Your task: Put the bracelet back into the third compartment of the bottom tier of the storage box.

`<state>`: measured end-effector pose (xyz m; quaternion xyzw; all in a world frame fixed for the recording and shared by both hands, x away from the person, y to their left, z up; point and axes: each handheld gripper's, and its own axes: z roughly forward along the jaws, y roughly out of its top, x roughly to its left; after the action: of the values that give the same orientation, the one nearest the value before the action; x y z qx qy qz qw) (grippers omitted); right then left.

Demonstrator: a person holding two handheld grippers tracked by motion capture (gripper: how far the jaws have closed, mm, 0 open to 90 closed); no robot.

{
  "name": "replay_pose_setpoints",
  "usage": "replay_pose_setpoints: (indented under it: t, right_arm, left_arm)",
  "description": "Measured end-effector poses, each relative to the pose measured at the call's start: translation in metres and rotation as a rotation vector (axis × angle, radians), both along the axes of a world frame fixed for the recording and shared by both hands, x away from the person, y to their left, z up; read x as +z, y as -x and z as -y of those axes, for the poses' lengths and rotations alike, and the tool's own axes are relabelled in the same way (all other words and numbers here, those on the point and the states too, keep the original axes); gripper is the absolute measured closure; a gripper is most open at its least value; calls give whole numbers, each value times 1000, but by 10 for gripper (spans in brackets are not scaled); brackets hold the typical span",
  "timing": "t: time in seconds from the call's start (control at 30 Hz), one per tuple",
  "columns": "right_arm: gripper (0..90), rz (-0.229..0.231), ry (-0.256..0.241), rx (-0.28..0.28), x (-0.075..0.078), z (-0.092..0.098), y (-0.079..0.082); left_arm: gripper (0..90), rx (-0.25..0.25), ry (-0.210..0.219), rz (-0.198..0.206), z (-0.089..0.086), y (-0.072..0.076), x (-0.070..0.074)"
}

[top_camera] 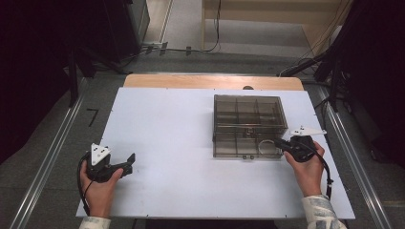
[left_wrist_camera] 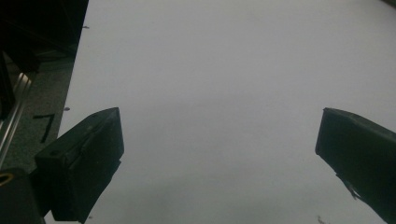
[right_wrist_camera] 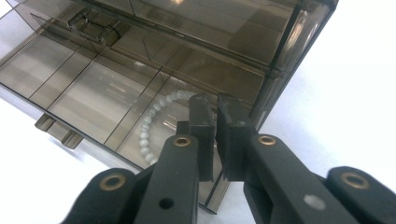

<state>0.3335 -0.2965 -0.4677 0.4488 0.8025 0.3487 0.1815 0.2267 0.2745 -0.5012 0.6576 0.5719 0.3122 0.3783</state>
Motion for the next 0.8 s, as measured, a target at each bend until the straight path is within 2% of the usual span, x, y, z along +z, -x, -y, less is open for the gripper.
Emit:
replay_pose_setpoints:
  t: [0.5, 0.8]
  right_arm:
    - [720, 2, -47, 15, 3, 5, 6]
    - [582, 11, -63, 28, 4, 4, 9]
  left_arm:
    - [16, 0, -1, 0, 0, 0, 0]
    - [16, -1, -2, -1, 0, 0, 0]
